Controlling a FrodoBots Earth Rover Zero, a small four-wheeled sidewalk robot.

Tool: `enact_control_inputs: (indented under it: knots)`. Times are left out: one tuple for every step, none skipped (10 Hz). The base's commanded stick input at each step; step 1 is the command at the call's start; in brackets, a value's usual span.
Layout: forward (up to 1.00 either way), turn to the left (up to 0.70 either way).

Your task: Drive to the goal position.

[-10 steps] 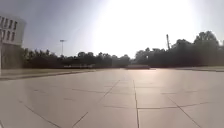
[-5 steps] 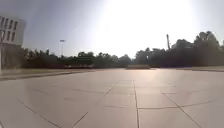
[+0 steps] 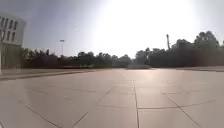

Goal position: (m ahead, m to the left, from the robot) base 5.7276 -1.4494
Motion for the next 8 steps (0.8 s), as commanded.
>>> enact_control_inputs:
  knots:
    - [0.06, 0.00]
    - [0.06, 0.00]
    - [0.06, 0.00]
    - [0.06, 0.00]
    - [0.06, 0.00]
    - [0.06, 0.00]
    - [0.06, 0.00]
    - [0.06, 0.00]
